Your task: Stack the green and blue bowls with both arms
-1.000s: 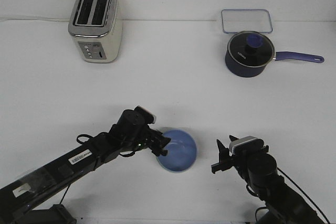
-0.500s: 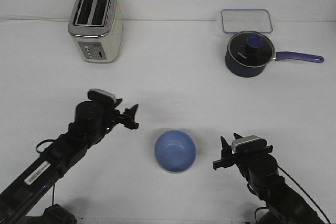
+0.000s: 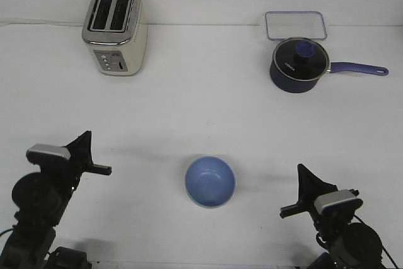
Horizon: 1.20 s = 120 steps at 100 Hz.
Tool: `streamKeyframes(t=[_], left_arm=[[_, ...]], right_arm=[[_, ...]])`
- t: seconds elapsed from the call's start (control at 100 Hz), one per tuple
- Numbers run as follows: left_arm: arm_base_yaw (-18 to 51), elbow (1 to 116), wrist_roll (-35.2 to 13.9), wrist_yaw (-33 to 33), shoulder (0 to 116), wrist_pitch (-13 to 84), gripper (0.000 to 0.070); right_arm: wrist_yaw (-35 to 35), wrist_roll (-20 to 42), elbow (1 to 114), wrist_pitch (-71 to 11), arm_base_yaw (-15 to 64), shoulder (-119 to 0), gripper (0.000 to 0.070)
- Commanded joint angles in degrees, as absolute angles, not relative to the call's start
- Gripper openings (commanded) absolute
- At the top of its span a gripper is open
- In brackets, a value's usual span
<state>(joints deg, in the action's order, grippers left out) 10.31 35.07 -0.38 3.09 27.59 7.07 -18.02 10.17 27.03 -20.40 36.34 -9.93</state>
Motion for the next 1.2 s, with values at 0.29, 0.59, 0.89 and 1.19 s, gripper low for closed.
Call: streamKeyframes(t=[0.29, 0.59, 0.89, 1.19], left_arm=[[8.69, 26.09, 0.45, 3.27, 12.47, 1.17, 0.0014], [8.69, 26.09, 0.45, 3.25, 11.53, 1.32, 0.0014], [8.69, 26.09, 0.45, 3.25, 11.53, 1.30, 0.0014], [4.47, 18.24, 0.40, -0.14, 8.64, -1.69, 0.0014]], right_arm=[[-17.78, 8.97, 26.57, -19.51, 36.77, -7.53, 0.0000], [-17.98, 8.95, 26.57, -19.31, 36.80, -7.55, 0.0000], [-18.00, 8.95, 26.57, -19.31, 36.77, -7.55, 0.0000], [-18.00, 8.95, 26.57, -19.31, 36.77, -7.55, 0.0000]])
